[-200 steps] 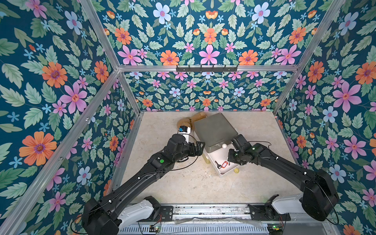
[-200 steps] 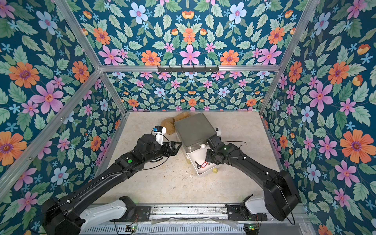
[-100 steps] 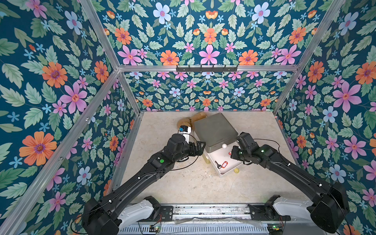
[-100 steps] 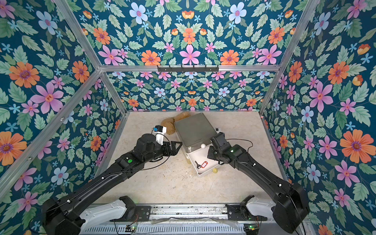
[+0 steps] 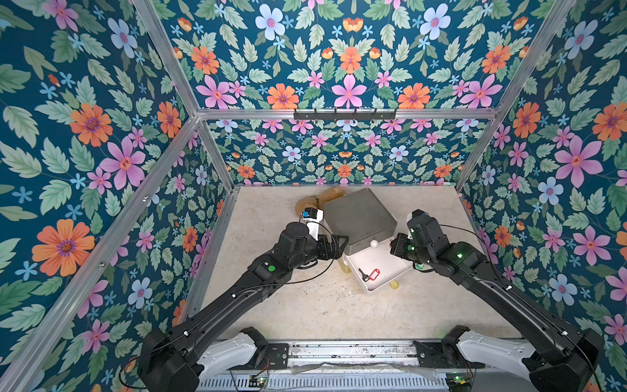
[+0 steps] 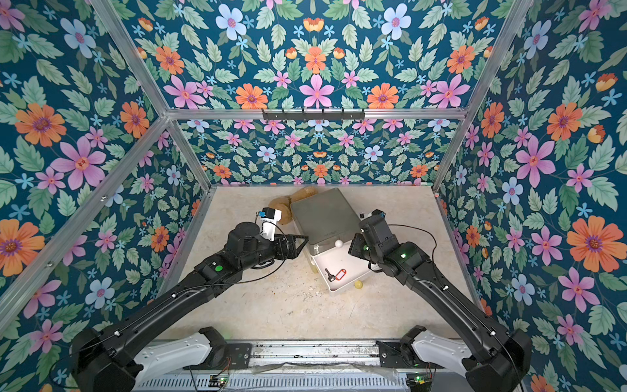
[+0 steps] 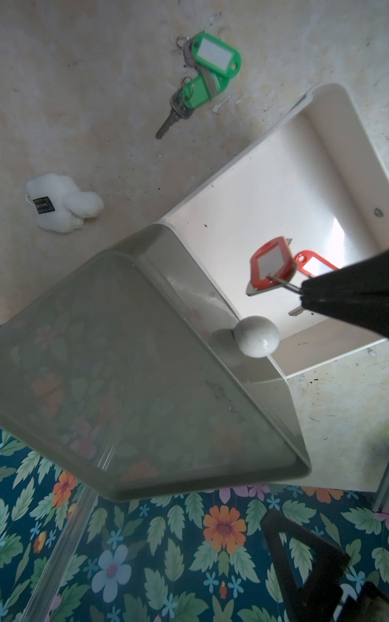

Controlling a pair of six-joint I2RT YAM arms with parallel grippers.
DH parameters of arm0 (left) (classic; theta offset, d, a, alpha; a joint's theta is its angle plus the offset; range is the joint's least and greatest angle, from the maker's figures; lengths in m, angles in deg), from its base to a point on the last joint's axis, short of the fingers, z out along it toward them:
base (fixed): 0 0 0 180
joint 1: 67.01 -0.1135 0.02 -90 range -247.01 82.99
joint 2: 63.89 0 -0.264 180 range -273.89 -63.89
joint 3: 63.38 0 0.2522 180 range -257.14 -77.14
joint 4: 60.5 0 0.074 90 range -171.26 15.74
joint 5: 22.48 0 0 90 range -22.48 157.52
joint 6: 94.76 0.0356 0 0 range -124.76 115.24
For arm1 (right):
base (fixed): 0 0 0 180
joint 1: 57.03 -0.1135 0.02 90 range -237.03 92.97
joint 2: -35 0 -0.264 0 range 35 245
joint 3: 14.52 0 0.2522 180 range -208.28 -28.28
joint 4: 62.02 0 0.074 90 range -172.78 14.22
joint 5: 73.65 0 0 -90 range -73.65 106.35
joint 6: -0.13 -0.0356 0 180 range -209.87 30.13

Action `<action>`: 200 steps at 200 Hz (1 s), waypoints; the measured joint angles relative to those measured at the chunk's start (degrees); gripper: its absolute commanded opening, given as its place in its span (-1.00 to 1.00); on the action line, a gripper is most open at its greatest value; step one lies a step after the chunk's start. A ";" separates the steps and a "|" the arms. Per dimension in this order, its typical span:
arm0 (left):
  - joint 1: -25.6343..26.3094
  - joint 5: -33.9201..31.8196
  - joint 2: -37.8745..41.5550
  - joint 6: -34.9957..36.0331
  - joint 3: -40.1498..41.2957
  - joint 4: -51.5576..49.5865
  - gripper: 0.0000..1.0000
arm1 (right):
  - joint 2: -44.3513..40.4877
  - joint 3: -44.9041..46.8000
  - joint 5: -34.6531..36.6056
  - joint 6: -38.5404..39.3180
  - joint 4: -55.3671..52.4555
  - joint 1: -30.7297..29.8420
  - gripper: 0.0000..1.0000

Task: Take the keys out of the drawer
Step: Place the key at the center of the board.

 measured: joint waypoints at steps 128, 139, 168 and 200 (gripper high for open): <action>6.21 2.43 -4.70 -0.07 -0.57 3.80 0.99 | -5.51 1.88 -2.16 6.12 -4.55 24.24 -1.00; 6.88 1.95 -4.98 -0.07 -0.57 4.11 0.99 | -5.90 3.56 -3.06 6.95 -4.44 27.04 -1.00; 8.70 -0.17 -5.75 -0.04 -0.37 4.44 0.99 | -6.80 8.55 -5.46 9.07 -3.54 32.28 -1.00; 10.34 -1.84 -7.08 -0.04 -0.31 4.87 0.99 | -7.15 14.69 -8.41 10.16 -1.20 35.01 -1.00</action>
